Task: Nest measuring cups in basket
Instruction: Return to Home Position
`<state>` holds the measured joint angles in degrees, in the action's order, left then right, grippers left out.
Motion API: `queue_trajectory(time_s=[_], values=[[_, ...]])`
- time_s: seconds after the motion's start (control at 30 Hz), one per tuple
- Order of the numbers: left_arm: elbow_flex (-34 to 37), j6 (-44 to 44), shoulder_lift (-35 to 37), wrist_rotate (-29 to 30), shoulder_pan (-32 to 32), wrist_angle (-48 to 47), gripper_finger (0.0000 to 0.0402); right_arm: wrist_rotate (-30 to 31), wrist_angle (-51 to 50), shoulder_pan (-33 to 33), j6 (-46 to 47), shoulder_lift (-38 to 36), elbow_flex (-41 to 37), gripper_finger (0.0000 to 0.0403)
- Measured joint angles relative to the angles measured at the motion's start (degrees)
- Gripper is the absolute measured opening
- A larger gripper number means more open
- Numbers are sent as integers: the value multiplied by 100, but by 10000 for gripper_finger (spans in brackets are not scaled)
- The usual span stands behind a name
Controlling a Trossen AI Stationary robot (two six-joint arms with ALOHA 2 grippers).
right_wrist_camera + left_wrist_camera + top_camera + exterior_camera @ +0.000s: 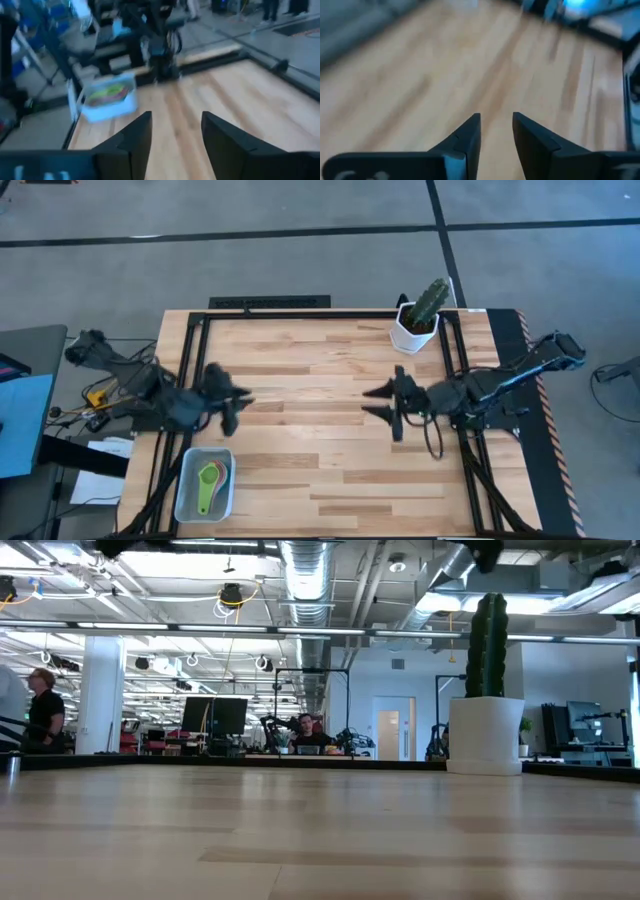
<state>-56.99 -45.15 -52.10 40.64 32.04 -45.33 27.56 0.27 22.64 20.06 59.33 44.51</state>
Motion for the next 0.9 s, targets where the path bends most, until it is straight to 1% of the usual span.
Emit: queue_trajectory(time_s=[0.07, 0.13, 0.23, 0.3, 0.4, 0.47, 0.53, 0.6, 0.67, 0.77, 0.83, 0.9], values=[[20, 1189, -38, -70, -588, 923, 91, -196, 291, -354, -117, 0, 0, 188], [102, 2023, -124, -593, -1251, 1758, 81, -771, 482, -827, -270, 0, 0, 173], [192, 2577, -309, -1445, -2183, 2537, 67, -1910, 921, -1599, -564, 0, -49, 148], [192, 2851, -441, -1779, -2677, 2999, 58, -2542, 1083, -2088, -670, 0, -79, 128], [192, 3315, -614, -2114, -3251, 3689, 40, -3201, 1141, -2685, -926, 0, -83, 97], [192, 3499, -703, -2296, -3511, 3942, 24, -3468, 1091, -2966, -1157, -50, -84, 72], [192, 3578, -713, -2604, -3719, 3957, 7, -3744, 1025, -3168, -1323, -152, -87, 43], [192, 3618, -627, -2884, -3861, 3899, 4, -4029, 863, -3301, -1469, -286, -85, 16], [192, 3704, -432, -2949, -3930, 3722, 4, -4196, 584, -3398, -1644, -461, -87, 10], [214, 3828, -121, -2905, -4009, 3455, 1, -4251, 94, -3439, -1878, -817, -87, 18], [440, 3852, 89, -2881, -4060, 3627, 1, -4254, -180, -3434, -2058, -1063, -85, 13], [890, 3835, 359, -2877, -4120, 3917, 0, -4255, -305, -3387, -2194, -1327, -145, 7]])
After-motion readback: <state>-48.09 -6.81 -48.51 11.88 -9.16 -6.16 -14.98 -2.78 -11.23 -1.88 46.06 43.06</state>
